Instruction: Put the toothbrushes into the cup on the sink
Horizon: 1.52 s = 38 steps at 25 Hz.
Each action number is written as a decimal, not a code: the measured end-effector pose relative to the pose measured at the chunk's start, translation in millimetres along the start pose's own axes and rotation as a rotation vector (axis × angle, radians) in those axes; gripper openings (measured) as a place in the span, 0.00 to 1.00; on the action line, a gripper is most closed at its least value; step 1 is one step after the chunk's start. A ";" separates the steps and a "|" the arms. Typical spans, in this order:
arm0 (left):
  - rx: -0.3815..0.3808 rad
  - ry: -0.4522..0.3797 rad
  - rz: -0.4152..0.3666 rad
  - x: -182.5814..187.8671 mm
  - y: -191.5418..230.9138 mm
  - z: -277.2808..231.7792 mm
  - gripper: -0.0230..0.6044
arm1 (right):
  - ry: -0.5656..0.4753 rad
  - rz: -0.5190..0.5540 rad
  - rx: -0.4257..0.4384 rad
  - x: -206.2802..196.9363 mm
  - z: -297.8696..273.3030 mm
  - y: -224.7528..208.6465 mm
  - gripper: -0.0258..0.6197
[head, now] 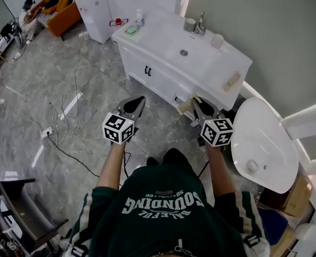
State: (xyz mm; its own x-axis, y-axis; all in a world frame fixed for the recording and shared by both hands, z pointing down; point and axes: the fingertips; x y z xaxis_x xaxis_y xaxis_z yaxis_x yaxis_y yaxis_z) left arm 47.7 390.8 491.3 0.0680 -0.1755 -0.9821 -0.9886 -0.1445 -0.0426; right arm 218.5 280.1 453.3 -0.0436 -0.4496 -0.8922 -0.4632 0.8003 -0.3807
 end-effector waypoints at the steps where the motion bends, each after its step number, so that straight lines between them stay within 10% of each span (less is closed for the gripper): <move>1: -0.003 -0.003 0.002 1.4 3.2 -0.3 0.12 | 0.004 0.000 -0.003 0.3 -2.1 1.1 0.13; 16: -0.038 0.019 0.011 -8.3 80.3 -91.4 0.12 | 0.021 -0.076 -0.027 6.9 -104.9 -55.9 0.13; 38: -0.211 0.020 -0.025 70.3 227.9 -421.5 0.12 | 0.020 -0.065 -0.113 171.0 -322.6 -260.5 0.13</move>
State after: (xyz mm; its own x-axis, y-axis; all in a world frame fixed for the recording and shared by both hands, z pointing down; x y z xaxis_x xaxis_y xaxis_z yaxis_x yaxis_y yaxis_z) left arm -116.1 -64.9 489.8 0.0972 -0.1877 -0.9774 -0.9364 -0.3499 -0.0260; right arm 46.1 -133.3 478.3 -0.0275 -0.5077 -0.8611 -0.5620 0.7202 -0.4067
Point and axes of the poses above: the fingertips, and each gripper's own axes: z backward along the fingers, y to its left, x out of its top, and after that the axes turned 11 degrees about -z, right-handed
